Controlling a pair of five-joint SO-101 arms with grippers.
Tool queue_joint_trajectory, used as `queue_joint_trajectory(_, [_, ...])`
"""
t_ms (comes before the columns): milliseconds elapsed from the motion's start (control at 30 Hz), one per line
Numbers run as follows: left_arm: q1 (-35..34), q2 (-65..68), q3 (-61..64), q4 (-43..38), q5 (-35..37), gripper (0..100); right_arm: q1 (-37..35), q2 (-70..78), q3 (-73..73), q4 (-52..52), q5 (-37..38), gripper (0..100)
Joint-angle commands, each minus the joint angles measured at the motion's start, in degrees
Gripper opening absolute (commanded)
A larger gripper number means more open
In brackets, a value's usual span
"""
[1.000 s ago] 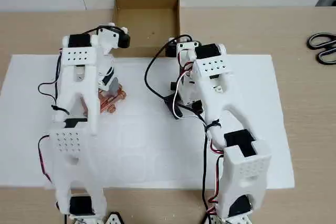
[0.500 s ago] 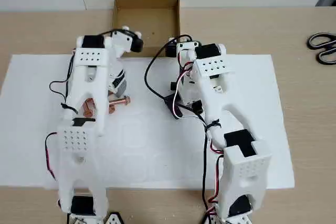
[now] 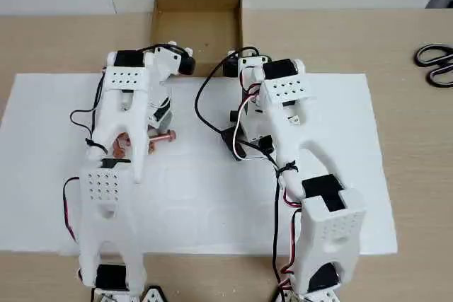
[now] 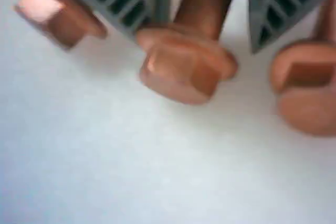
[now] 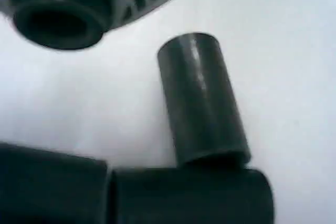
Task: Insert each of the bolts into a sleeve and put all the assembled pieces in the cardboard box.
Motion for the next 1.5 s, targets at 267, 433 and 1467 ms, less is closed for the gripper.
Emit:
queue_joint_trajectory(267, [0.0,-0.5,-1.5,0.7,0.1,1,0.3,-4.3,-2.4,0.2,0.3,0.3])
queue_joint_trajectory(433, [0.3,-1.7,-1.5,0.8,0.2,1,0.3,-4.3,-2.4,0.2,0.3,0.3])
queue_joint_trajectory(1467, [-7.9,-60.5,58.0,-4.0,0.0,1,0.1,-4.4,-2.4,0.2,0.3,0.3])
